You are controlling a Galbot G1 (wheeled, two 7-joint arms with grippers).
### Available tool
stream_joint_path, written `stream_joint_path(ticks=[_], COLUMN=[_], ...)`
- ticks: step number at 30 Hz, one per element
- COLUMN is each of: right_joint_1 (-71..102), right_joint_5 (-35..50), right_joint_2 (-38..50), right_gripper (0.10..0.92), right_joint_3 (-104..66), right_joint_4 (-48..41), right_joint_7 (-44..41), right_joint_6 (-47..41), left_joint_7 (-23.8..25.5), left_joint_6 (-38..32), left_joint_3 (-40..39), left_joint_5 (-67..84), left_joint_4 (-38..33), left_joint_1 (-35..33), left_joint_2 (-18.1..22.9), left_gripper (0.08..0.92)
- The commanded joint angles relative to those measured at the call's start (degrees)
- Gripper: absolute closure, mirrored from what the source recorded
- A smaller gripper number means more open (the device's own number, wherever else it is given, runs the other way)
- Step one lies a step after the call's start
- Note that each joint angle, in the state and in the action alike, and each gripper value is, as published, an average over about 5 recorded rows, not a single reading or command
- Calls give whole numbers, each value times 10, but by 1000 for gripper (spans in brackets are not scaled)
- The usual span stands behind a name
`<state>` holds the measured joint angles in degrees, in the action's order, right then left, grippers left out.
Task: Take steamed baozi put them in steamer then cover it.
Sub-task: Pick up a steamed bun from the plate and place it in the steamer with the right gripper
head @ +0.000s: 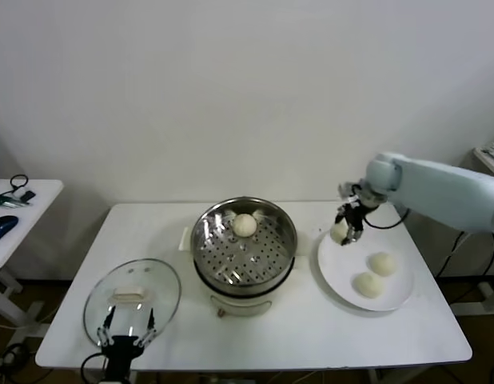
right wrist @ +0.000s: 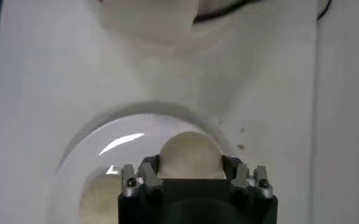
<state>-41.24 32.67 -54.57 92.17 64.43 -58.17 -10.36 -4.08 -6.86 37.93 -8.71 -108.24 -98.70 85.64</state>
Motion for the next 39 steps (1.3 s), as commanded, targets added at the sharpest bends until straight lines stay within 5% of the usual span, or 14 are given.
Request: stream_joint_path(ticks=[1,16,39], right_joint_1=[-228,-52,65], right_joint_5=[176,228,182], right_joint_2=[-116,-256,-269], right_gripper=[347,347,347], right_joint_3=[72,-7,-24], right_joint_4=[106,164,92], right_joint_7=[15,227,256], right_joint_6=[-29,-187,-209], left_joint_7=[1,0,-2], left_joint_6=[1,-1,-2], left_joint_3=[-1,-4,1], left_joint_5=[-1,-7,-5], left_joint_4=[-7,-35,-26], left_joint_1=[-1,-22,-25], left_joint_2=[-1,6,2], left_gripper=[177,177,177])
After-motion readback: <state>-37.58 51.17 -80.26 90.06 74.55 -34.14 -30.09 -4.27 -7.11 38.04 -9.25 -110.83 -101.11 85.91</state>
